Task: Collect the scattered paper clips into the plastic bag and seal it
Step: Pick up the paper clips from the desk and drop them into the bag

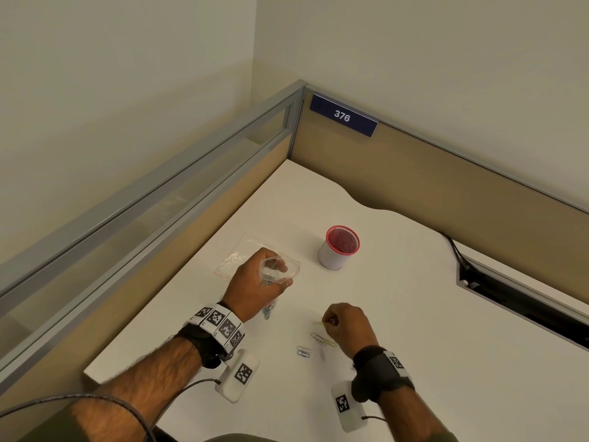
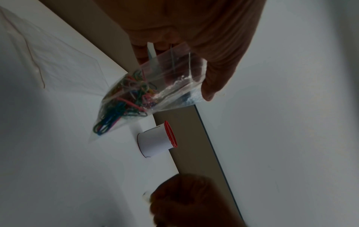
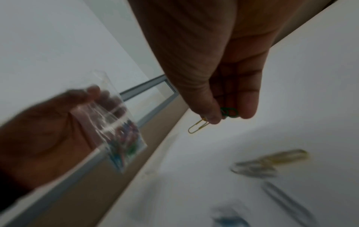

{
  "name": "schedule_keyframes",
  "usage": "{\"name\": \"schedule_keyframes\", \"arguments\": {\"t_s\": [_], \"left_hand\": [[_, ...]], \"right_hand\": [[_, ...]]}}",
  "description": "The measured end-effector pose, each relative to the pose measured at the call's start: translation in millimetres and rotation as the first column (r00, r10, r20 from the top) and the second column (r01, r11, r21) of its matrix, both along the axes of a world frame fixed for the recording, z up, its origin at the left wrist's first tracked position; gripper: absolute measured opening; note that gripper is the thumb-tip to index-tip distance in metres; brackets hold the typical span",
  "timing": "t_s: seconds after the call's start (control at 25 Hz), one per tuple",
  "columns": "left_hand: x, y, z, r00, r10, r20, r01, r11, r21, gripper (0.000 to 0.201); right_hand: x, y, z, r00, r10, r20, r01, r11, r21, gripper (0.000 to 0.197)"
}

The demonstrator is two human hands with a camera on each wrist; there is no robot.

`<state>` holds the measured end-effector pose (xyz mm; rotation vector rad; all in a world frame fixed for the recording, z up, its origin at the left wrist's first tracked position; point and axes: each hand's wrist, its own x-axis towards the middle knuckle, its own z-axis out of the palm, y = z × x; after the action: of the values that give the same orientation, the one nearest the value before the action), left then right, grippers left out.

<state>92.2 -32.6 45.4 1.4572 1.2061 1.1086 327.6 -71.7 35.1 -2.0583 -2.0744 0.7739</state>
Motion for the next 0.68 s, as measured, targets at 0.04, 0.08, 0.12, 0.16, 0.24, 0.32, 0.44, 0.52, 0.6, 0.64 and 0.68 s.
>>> {"name": "schedule_keyframes", "arguments": {"t_s": [0.04, 0.08, 0.12, 0.16, 0.24, 0.32, 0.44, 0.52, 0.6, 0.64, 0.68], "left_hand": [[0.6, 0.3, -1.1, 1.000, -0.001, -0.003, 0.001, 1.000, 0.000, 0.034], [0.8, 0.6, -2.2, 1.000, -0.003, -0.005, 0.003, 1.000, 0.001, 0.034], [1.3, 0.8, -3.2, 1.000, -0.006, -0.003, 0.006, 1.000, 0.003, 0.034], [1.9, 0.5, -3.6, 1.000, -0.009, 0.000, 0.009, 1.000, 0.005, 0.034], [4.1, -0.2, -2.3, 1.000, -0.015, -0.007, 0.015, 1.000, 0.012, 0.033], [4.7, -1.2, -1.1, 1.000, -0.019, -0.014, 0.020, 1.000, 0.016, 0.032], [4.9, -1.9, 0.2, 0.999, -0.040, -0.001, 0.040, 0.999, 0.015, 0.033], [6.9, -1.1, 1.0, 0.998, -0.047, -0.033, 0.048, 0.999, 0.017, 0.031], [9.2, -1.8, 5.1, 0.996, -0.036, -0.086, 0.039, 0.999, 0.030, 0.032], [9.1, -2.2, 6.4, 0.996, -0.031, -0.089, 0.034, 0.999, 0.032, 0.033], [8.4, -1.9, 6.1, 0.997, -0.030, -0.073, 0.033, 0.999, 0.033, 0.032]], "right_hand": [[-3.8, 2.3, 12.4, 0.999, -0.007, -0.045, 0.010, 0.999, 0.052, 0.011], [-8.8, 5.6, 26.7, 0.995, -0.006, -0.095, 0.017, 0.993, 0.114, 0.008], [-14.7, 9.3, 42.4, 0.990, 0.002, -0.144, 0.025, 0.983, 0.180, 0.006], [-21.3, 13.0, 59.0, 0.982, 0.019, -0.188, 0.028, 0.970, 0.242, 0.004], [-34.8, 19.2, 90.9, 0.973, 0.081, -0.217, 0.001, 0.935, 0.353, 0.004], [-48.6, 24.3, 117.4, 0.976, 0.165, -0.145, -0.088, 0.899, 0.429, 0.007], [-67.4, 31.7, 137.1, 0.953, 0.290, 0.083, -0.298, 0.862, 0.410, 0.015], [-79.3, 33.3, 140.1, 0.909, 0.370, 0.194, -0.417, 0.834, 0.361, 0.016], [-86.1, 31.1, 141.4, 0.883, 0.430, 0.187, -0.469, 0.825, 0.317, 0.016], [-86.0, 29.1, 142.5, 0.886, 0.440, 0.146, -0.463, 0.825, 0.324, 0.017], [-82.5, 27.4, 144.5, 0.896, 0.433, 0.096, -0.437, 0.826, 0.357, 0.017]]}}
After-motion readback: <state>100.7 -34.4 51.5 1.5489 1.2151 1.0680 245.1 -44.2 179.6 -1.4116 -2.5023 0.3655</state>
